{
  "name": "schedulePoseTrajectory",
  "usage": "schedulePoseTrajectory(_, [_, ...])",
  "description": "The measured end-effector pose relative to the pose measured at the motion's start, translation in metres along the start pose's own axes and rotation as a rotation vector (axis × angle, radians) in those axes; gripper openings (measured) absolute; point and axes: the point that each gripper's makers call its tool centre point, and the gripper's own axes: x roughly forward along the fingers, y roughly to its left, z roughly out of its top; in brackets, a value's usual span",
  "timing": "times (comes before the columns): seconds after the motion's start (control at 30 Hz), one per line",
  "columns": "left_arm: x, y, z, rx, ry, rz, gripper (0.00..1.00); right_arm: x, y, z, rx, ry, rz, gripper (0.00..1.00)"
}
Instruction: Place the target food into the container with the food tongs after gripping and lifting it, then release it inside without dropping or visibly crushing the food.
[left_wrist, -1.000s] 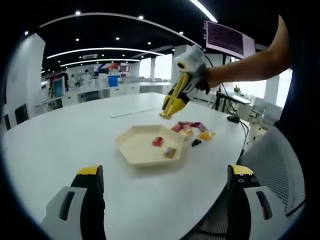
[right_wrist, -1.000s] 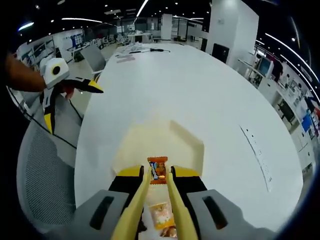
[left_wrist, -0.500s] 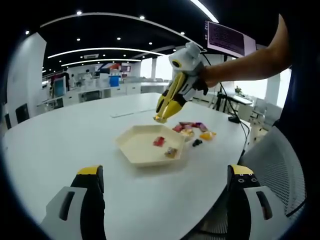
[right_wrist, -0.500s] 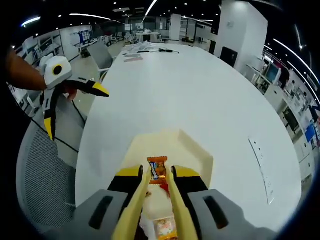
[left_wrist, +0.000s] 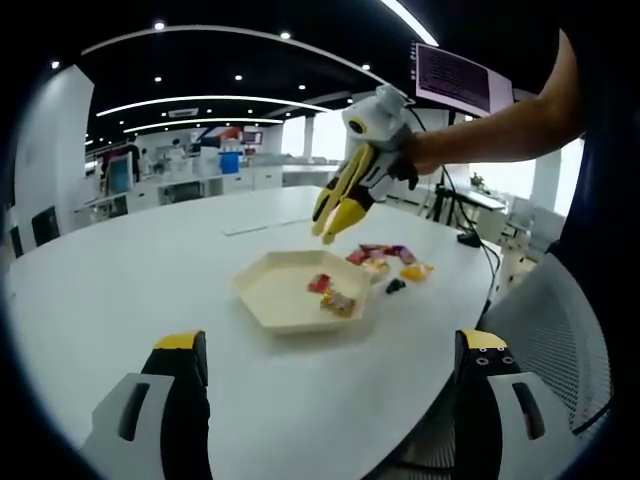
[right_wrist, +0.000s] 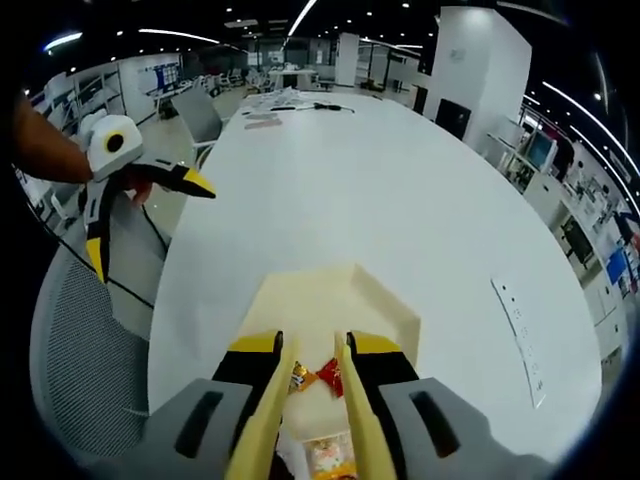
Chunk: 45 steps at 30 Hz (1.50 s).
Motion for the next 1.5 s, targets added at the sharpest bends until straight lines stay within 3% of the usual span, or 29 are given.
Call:
schedulePoseTrajectory(0.47, [0.000,0.001,0.000,-0.002,0.002,0.006,1.00,-0.022,0.003,-0.005,-0.002,-0.032,-0.014,0.26])
schedulePoseTrajectory(1.0, [0.001,0.000,-0.002,0.003,0.011,0.004,1.00,-0.050,0.001,-0.035,0.025,-0.034,-0.056,0.26])
schedulePoseTrajectory(1.5, [0.001,0.001,-0.001,0.006,0.007,0.010,1.00,-0.079,0.013,-0.066,0.067,-0.048,-0.102,0.27])
